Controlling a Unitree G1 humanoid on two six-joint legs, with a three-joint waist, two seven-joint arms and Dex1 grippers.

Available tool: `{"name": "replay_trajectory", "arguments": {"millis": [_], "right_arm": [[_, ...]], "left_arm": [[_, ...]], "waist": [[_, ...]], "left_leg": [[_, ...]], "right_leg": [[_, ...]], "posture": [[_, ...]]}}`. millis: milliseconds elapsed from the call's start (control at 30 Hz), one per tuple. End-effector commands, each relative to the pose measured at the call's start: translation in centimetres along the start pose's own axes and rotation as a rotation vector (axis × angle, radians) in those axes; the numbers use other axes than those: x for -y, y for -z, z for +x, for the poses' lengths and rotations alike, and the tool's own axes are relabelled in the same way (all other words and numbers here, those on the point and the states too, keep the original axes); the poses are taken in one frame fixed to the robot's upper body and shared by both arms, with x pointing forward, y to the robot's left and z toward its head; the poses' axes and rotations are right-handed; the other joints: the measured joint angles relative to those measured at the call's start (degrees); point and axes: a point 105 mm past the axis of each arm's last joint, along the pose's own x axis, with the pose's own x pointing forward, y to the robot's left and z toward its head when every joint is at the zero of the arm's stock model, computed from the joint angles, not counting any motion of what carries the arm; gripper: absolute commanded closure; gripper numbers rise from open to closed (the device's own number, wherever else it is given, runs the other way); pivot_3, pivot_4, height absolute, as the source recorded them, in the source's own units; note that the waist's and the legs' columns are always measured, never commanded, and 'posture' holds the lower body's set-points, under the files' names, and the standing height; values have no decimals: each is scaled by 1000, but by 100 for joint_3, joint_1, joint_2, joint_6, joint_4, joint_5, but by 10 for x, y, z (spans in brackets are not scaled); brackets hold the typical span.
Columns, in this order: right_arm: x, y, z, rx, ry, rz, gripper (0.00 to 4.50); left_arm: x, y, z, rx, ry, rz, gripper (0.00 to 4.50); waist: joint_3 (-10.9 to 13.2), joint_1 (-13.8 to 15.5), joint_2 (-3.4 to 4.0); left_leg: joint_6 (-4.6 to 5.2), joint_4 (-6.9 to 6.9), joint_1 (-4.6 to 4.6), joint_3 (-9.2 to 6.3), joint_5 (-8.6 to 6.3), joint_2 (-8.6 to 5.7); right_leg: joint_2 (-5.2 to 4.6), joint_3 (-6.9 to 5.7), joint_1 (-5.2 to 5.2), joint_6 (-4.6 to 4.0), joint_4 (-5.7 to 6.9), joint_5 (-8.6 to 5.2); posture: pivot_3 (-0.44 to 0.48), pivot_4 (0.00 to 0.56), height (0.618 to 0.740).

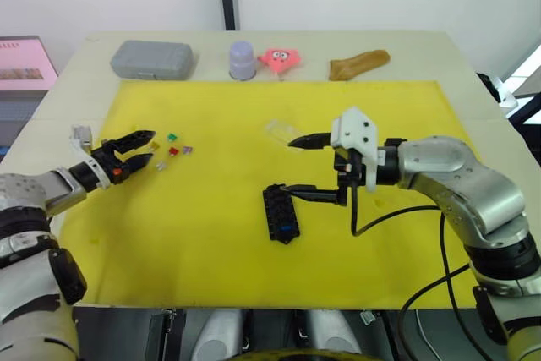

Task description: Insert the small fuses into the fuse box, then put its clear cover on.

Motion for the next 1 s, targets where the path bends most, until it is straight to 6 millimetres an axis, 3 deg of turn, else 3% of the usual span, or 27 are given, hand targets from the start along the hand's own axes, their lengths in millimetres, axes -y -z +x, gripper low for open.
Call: {"name": "replay_trajectory", "arguments": {"millis": [33, 400, 600, 833, 933, 1000], "right_arm": [[-2, -11, -5, 18, 20, -40, 90], [2, -9, -18, -12, 42, -37, 90], [17, -8, -29, -28, 87, -49, 90], [16, -11, -29, -12, 85, -39, 90], [16, -10, -28, -10, 88, -37, 0], [16, -10, -28, -6, 89, -35, 0]], "left_arm": [[-2, -4, -2, 9, -15, 4, 0], [-9, -9, 15, 91, -32, -10, 0], [-11, -2, 25, 65, -34, -18, 0], [-17, -1, 30, 85, -67, -25, 0], [-18, 1, 29, 74, -68, -22, 858], [-20, 3, 30, 65, -79, -16, 1887]], "waist": [[0, 0, 0], [-2, 37, -2], [-2, 63, -2], [-6, 157, 0], [-6, 152, 0], [-6, 146, 0]], "left_leg": [[0, 0, 0, 0, 0, 0], [0, 3, 1, -1, 0, 0], [-1, 7, 2, -1, 1, 0], [-3, 8, 4, -1, 2, 0], [-3, 8, 4, -1, 2, 0], [-3, 8, 2, -1, 2, 0]], "right_leg": [[0, 0, 0, 0, 1, 0], [-2, 0, 4, 0, 3, 0], [-2, 0, 8, 0, 4, 0], [-2, 0, 10, 0, 4, 0], [-3, 0, 9, 0, 4, 0], [-3, 0, 7, 0, 4, 0]], "posture": [[0, 150, 740], [0, 150, 740], [0, 150, 740], [0, 150, 740], [0, 150, 740], [0, 150, 740]]}}
